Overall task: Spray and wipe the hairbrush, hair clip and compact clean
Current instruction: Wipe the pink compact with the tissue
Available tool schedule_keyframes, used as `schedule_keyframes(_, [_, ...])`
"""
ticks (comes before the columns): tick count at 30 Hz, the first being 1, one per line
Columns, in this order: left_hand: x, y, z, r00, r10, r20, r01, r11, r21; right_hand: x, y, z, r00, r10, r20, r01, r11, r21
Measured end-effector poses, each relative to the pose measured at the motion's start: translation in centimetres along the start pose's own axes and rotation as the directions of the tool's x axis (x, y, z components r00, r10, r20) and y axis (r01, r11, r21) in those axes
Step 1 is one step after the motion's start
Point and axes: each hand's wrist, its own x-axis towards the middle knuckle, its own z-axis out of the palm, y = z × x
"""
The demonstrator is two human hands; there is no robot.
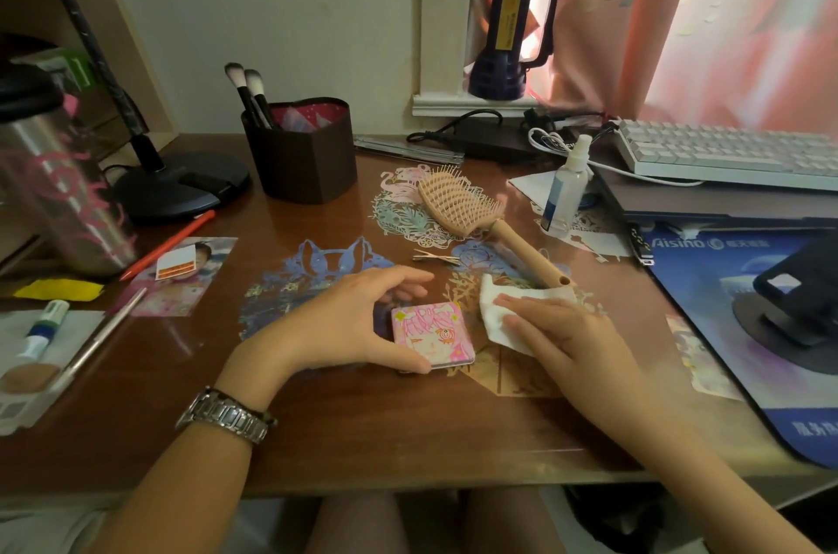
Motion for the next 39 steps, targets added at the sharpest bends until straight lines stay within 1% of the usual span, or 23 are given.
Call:
schedule_keyframes(2, [-0.3,-0.3,-0.4,1.000,-0.006,-0.012,0.006,1.000,0.022,0.1,-0.8,-0.1,1.000,-0.005,-0.023,0.007,0.994,0.108])
schedule_keyframes(4, [-0.4,-0.4,-0.6,1.000,-0.012,-0.003,0.012,0.998,0.055,0.2,-1.9,0.1,0.999,-0.039,0.021,0.036,0.990,0.135])
schedule_keyframes(5, [-0.5,-0.4,-0.6,1.000,-0.015,-0.002,0.015,0.998,0.056,0.1,-2.3,0.4,0.995,-0.074,0.063,0.067,0.992,0.108])
schedule_keyframes(7, [-0.4,-0.5,-0.6,1.000,-0.014,-0.011,0.014,0.999,0.033,0.0,-2.9,1.3,0.975,-0.160,0.155,0.163,0.987,-0.005])
schedule_keyframes(9, [-0.4,-0.5,-0.5,1.000,-0.010,-0.019,0.011,1.000,0.012,-0.1,-3.1,2.0,0.957,-0.198,0.212,0.219,0.972,-0.083])
schedule_keyframes(12, [-0.2,-0.5,-0.5,1.000,-0.005,-0.027,0.005,1.000,-0.007,0.3,-3.4,2.5,0.951,-0.204,0.234,0.236,0.965,-0.116])
schedule_keyframes(15, [-0.2,-0.7,-0.5,1.000,0.004,-0.014,-0.005,1.000,-0.026,1.2,-4.1,3.1,0.927,-0.259,0.273,0.300,0.946,-0.121])
schedule_keyframes(23, [-0.3,-0.8,-0.6,1.000,0.001,-0.017,-0.002,0.999,-0.037,1.6,-3.2,2.8,0.902,-0.322,0.288,0.377,0.913,-0.158])
schedule_keyframes(26, [-0.3,-0.7,-0.6,1.000,-0.002,-0.020,0.002,1.000,-0.030,1.2,-1.9,1.9,0.905,-0.299,0.302,0.358,0.920,-0.161])
schedule_keyframes(30, [-0.3,-0.7,-0.6,1.000,-0.009,-0.021,0.008,1.000,-0.020,0.9,-0.9,1.0,0.921,-0.265,0.287,0.317,0.936,-0.151])
schedule_keyframes(36, [-0.1,-0.7,-0.6,1.000,-0.010,-0.019,0.009,1.000,-0.022,1.2,-2.4,2.2,0.915,-0.305,0.262,0.355,0.919,-0.170])
schedule_keyframes(39, [-0.3,-0.8,-0.5,1.000,-0.007,-0.003,0.007,1.000,-0.022,1.7,-3.2,3.0,0.900,-0.333,0.281,0.387,0.907,-0.168])
